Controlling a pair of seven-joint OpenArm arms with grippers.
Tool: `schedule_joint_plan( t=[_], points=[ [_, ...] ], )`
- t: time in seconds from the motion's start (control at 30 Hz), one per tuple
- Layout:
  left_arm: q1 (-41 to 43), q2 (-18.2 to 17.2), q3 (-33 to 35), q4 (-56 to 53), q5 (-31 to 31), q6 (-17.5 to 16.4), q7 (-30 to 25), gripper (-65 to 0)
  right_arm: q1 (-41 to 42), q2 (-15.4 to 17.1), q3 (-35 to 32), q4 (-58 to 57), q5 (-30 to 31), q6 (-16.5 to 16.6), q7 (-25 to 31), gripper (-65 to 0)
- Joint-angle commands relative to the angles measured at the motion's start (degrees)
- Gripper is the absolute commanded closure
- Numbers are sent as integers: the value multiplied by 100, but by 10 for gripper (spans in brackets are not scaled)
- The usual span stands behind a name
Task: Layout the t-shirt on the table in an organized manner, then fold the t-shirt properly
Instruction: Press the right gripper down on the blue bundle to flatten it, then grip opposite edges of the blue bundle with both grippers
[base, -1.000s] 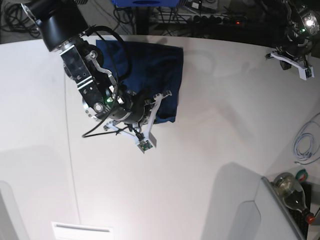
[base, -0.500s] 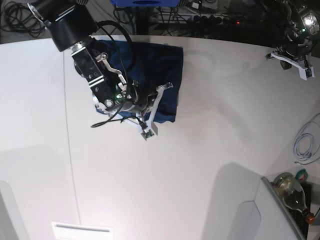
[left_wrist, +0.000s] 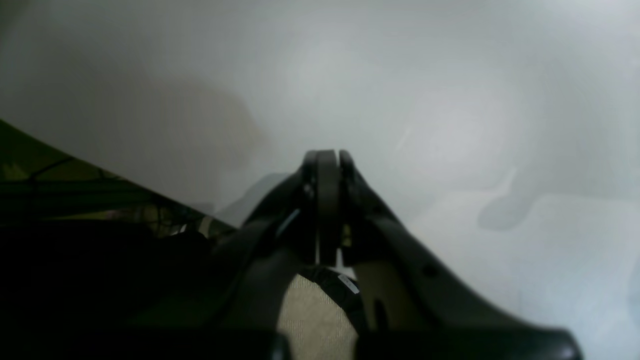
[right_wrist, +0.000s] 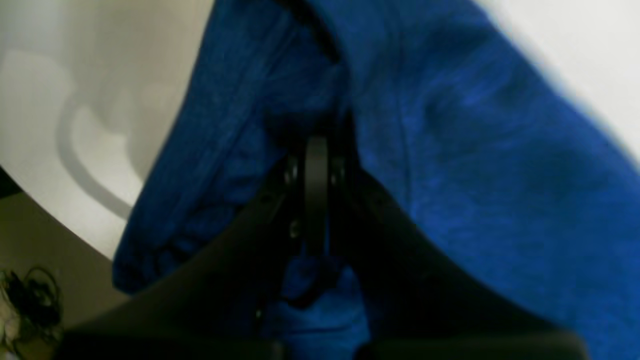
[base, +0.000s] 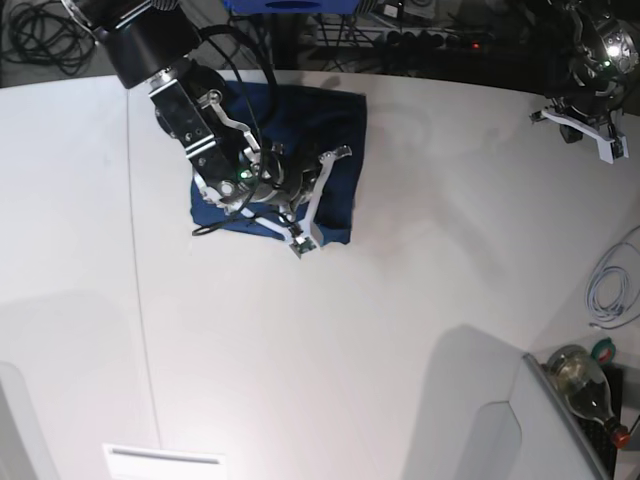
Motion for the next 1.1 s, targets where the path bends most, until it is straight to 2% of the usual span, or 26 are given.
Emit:
schedule_joint_plan(
  t=[0.0,0.07,0.13,0.23,0.33,0.47,0.67,0.87,0.93,1.07],
  points=[
    [2,-87,-35,77,-26,0,-110,0,122,-54,-141,126,65,16,103,0],
    [2,-87,-35,77,-26,0,-110,0,95,-28,-264,416,65,-36,95,0],
    [2,-87,-35,77,-26,0,-110,0,-72,130,-255,978,65,-344,-37,0],
    [11,-87,-35,95,-26,0,-110,0,-318,535,-255,2139,83,-863,-503,0],
    [29,-60,132,227,-70,-8,-110,0,-705,1018,-150,2912,101,-977,-864,-2],
    [64,71,1204,746,-70,-281,-102,0,-1496,1405,589,3370,109,-951,-837,-2],
    [-367,555,2795,1414,-79,-492,-93,0,-2375,1467,1274,3449,109,-942,-415,0],
    [-1185,616,4615,491,-44,-448,-102,0,-2630,1467,1617,3458,101,-942,-257,0],
    [-1325,616,4870,77,-35,-448,-110,0,-2727,1467,1705,3466,109,-942,-248,0],
    [-1369,590,4879,-353,-26,-448,-110,0,-2788,1467,1679,3712,109,-942,-248,0]
  ],
)
